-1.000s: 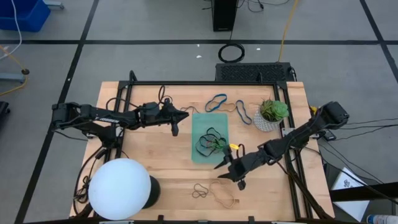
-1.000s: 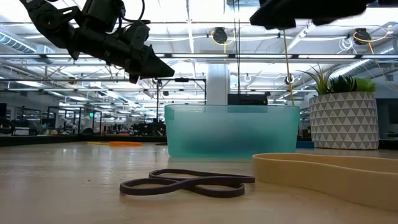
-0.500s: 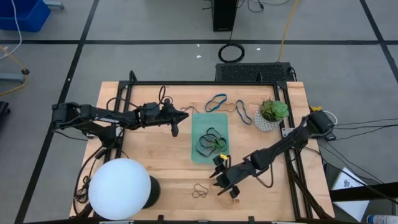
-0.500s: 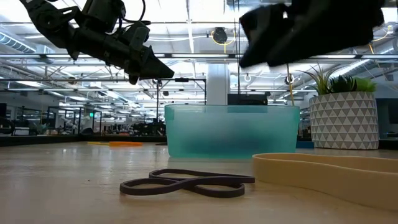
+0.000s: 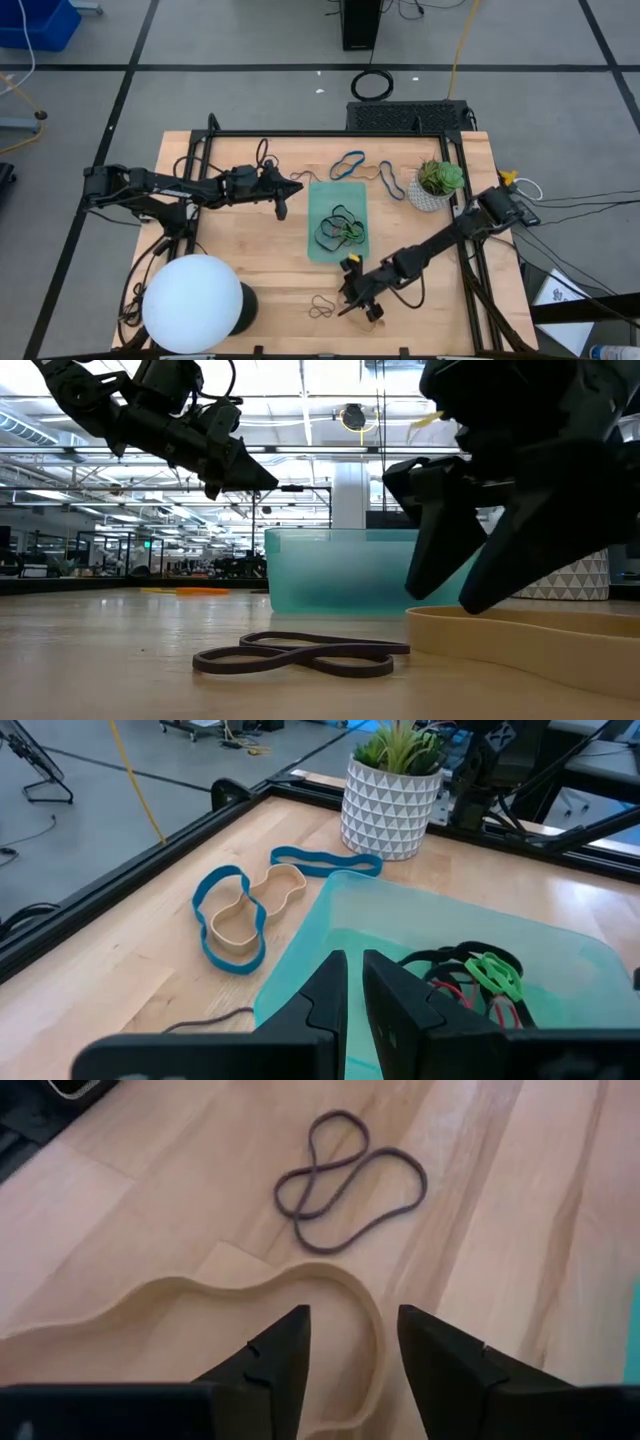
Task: Pick and place rubber bands into bin
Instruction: Put the brown rubber band into the green bin
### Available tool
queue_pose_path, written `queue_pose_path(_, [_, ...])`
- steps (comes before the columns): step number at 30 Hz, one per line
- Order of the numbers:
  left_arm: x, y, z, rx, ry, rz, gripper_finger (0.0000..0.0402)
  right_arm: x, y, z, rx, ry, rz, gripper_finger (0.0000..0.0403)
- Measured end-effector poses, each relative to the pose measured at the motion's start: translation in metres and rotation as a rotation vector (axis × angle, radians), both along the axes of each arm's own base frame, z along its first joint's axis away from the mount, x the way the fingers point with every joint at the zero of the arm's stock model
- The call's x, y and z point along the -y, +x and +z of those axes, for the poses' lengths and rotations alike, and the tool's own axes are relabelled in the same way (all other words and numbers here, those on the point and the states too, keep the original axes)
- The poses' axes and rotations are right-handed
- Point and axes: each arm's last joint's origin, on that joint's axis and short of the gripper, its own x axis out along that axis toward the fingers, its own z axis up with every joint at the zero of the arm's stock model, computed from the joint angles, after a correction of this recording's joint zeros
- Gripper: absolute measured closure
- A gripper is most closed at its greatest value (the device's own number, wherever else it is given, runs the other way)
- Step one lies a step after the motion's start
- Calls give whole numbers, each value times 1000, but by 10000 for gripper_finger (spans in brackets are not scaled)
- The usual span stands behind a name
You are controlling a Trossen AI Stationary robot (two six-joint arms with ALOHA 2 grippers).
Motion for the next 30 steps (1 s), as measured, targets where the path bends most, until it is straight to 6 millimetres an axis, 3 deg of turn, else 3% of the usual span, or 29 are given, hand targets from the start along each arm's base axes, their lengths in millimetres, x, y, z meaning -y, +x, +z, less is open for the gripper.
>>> queue_pose_path(11, [0, 0, 0, -1, 0, 0, 360, 13, 0, -6, -5, -1, -42, 286])
queue_pose_path(22, [0, 0, -1, -14, -2, 0, 360, 11, -4, -8, -28, 19, -24, 326])
queue_pose_path(30, [0, -1, -2, -18, -15, 4, 360, 10, -4, -8, -22, 3, -3, 333])
